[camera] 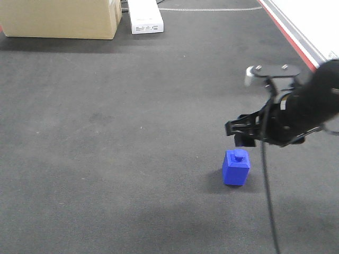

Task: Pour parts from conveyor to right shelf
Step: 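Lower the open right gripper over the blue part, then close the right gripper on the blue part and lift it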

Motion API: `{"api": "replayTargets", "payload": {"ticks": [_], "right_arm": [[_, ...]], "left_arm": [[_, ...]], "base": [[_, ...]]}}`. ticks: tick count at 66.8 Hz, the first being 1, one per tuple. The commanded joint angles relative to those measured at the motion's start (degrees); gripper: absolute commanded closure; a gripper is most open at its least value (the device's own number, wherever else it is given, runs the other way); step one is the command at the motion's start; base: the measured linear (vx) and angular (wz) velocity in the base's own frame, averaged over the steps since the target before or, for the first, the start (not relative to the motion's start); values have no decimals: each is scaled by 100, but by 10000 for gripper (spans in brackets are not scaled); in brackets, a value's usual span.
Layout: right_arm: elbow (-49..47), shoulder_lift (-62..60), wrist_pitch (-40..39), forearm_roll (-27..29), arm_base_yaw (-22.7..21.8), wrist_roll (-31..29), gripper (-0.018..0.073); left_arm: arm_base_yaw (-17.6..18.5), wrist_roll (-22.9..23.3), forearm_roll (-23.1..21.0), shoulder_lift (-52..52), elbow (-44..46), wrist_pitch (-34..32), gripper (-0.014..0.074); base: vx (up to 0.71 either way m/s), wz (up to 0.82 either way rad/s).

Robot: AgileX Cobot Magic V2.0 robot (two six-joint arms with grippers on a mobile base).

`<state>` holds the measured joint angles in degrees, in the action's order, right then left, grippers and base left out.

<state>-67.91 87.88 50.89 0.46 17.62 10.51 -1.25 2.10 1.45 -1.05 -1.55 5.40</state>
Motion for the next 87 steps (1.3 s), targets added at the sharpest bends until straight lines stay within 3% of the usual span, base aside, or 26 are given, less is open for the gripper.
{"api": "replayTargets", "payload": {"ticks": [1,17,51,64,80,87], "right_arm": [[-438,208,190,25,12,182,62],[-879,847,555,149,12,253,62],[-1058,1528,573,165,12,459,89],[-1058,1732,498,145,12,459,241],[-1058,1387,-82,-137,12,459,564],[-1058,1086,-223,-466,12,459,569]], "left_arm": [[36,42,-35,-36,112,-410,603],[36,42,-35,-36,112,-410,603],[36,42,-35,-36,112,-410,603],[36,42,-35,-36,112,-410,603],[36,42,-35,-36,112,-410,603],[36,42,-35,-36,112,-410,603]], "base": [[0,0],[0,0],[0,0],[0,0],[0,0],[0,0]]}}
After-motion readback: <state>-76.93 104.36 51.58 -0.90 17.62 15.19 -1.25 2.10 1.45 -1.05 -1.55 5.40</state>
